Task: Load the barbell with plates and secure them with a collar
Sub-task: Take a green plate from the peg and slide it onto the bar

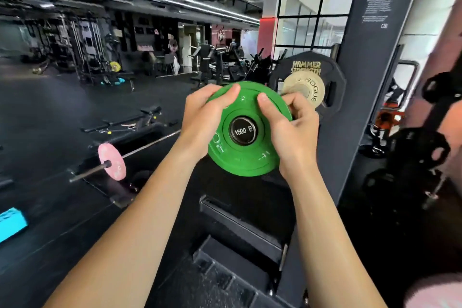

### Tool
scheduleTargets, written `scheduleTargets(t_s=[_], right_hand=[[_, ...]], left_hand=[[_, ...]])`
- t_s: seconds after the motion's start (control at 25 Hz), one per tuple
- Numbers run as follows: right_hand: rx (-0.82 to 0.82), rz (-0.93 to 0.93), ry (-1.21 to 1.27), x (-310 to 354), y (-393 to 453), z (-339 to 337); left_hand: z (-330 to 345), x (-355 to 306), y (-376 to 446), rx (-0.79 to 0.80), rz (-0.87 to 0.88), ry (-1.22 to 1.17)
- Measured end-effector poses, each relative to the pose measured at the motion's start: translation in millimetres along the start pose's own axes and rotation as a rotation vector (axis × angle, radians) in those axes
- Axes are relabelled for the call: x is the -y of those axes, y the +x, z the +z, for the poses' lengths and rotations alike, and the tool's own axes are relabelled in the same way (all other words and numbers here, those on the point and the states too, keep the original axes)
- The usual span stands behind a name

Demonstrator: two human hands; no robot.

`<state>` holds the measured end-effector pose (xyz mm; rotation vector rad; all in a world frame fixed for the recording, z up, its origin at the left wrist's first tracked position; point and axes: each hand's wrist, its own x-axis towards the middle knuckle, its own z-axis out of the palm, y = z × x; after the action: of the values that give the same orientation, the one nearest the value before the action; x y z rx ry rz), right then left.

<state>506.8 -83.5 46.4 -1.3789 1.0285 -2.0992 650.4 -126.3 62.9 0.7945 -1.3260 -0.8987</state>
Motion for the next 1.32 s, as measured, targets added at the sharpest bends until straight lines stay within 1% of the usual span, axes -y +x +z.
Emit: scheduleTargets(t_s=[0.08,0.16,0.36,0.56,0.68,0.84,0.96,1.08,1.32], right_hand=[[-0.044,-0.034,-0.041,-3.9,-1.6,1.8],[-0.091,-0.055,-0.081,-5.2,-3.7,2.8],[-0.189,-0.21,-0.232,-8.2,-14.6,6.0],[-0.189,-0.184,-0.325,-16.2,-3.7,0.7],[-0.17,-0.19,-0.346,-22.8,8.8,-3.1],[-0.183,-0.166,-0.36,-37.1,31.8,-10.5],[-0.191,-0.171,-0.328,-54.1,53.5,-20.5],[-0.201,-0.181,-0.316,-78.5,84.6,-34.7],[-0.244,-0.178,-0.396,-118.7,154.9,-60.9]], left_hand=[[-2.5,5.9,6.7,0.058,-0.019,-0.005],[-4.7,11.7,11.9,0.115,-0.005,-0.069],[0.6,25.3,16.6,0.178,0.165,-0.154],[7.8,42.3,43.1,0.359,0.12,-0.265],[16.1,54.2,59.8,0.409,0.114,-0.344],[35.2,67.0,79.8,0.434,0.104,-0.351],[52.7,77.4,98.5,0.441,0.13,-0.335],[79.0,94.1,125.7,0.428,0.162,-0.319],[138.1,129.8,184.0,0.431,0.123,-0.319]])
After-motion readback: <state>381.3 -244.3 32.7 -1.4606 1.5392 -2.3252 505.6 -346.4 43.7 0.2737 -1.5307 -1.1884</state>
